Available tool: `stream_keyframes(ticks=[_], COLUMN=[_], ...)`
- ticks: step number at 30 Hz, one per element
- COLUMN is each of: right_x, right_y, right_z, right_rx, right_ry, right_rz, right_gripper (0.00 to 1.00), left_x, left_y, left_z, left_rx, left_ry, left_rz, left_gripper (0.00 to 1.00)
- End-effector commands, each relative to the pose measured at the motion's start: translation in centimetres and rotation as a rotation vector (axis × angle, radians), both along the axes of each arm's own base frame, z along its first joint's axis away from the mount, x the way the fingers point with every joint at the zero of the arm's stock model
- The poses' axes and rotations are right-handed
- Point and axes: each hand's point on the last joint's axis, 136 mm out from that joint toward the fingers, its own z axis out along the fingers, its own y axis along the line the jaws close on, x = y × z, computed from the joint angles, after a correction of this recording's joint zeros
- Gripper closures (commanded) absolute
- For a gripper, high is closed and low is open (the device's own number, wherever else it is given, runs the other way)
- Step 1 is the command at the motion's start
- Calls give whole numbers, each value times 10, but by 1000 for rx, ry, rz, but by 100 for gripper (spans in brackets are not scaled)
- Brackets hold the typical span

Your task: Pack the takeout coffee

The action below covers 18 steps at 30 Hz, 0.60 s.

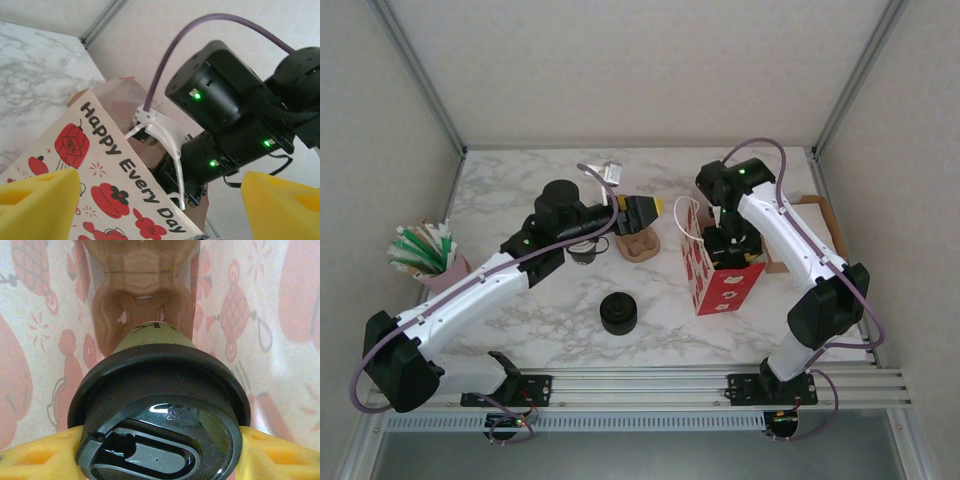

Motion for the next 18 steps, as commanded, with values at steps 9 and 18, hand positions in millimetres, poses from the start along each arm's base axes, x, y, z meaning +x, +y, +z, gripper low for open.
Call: stream_keyframes(ticks=[9, 18], right_x=[-4, -4], right_y=[2, 0], right_z=[-1, 0], right_rx=[25, 29], right_ry=[-7, -22], right_rz=[8, -6], right_gripper=[33, 33], left_x=[-14, -11], left_y=[-32, -48], left_z=[9, 4], left_rx=[-21, 5], left_ry=[-3, -2], left_rz=[-103, -129], left_gripper=[24, 41])
